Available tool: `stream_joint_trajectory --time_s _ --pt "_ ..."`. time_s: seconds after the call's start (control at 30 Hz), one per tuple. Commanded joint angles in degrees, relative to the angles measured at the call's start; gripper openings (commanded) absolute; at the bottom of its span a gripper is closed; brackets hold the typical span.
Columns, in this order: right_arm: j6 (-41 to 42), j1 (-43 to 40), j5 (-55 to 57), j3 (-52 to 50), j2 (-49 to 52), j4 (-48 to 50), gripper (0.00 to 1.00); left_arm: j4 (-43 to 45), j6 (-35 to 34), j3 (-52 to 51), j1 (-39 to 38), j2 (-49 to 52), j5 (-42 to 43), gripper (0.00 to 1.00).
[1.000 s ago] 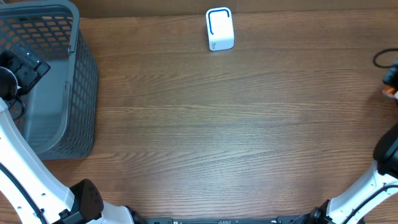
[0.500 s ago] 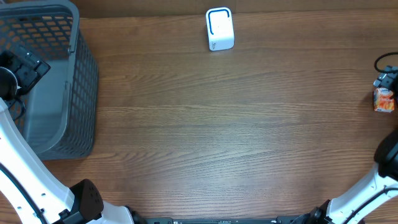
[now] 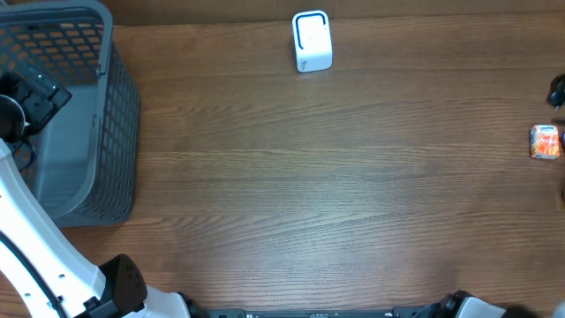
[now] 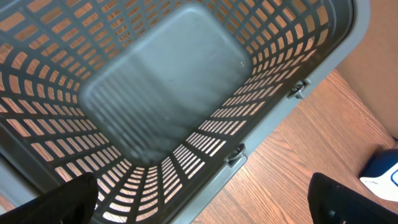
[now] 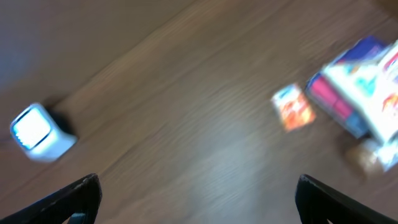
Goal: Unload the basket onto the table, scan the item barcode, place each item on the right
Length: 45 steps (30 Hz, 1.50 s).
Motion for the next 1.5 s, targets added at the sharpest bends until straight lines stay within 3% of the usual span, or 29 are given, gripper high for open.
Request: stream_joint_trajectory --time_s 0.0,0.23,0.43,1.23,1.47 --pt "0.4 0.2 -4.3 0.0 -4.2 -4.8 1.0 -0.1 -0.6 0.2 0.2 0.1 0.3 1.0" --pt "0.8 1.1 -4.9 0.0 -10.5 -18.4 1.0 -0.1 -0.6 0.2 0.2 0.1 0.3 1.0" --pt "0.8 1.1 -13.9 -0.1 -10.6 -26.9 1.0 -0.1 -0.6 0.2 0.2 0.1 0.3 1.0" --pt "0.6 1.3 -13.0 -0.4 -10.2 -25.4 1.0 -0.1 -0.6 0.2 0.2 0.1 0.3 1.0" --pt "0.6 10.0 -13.1 -6.6 -15.1 -12.0 1.0 -0.1 -0.6 0.2 0.2 0.1 0.3 1.0"
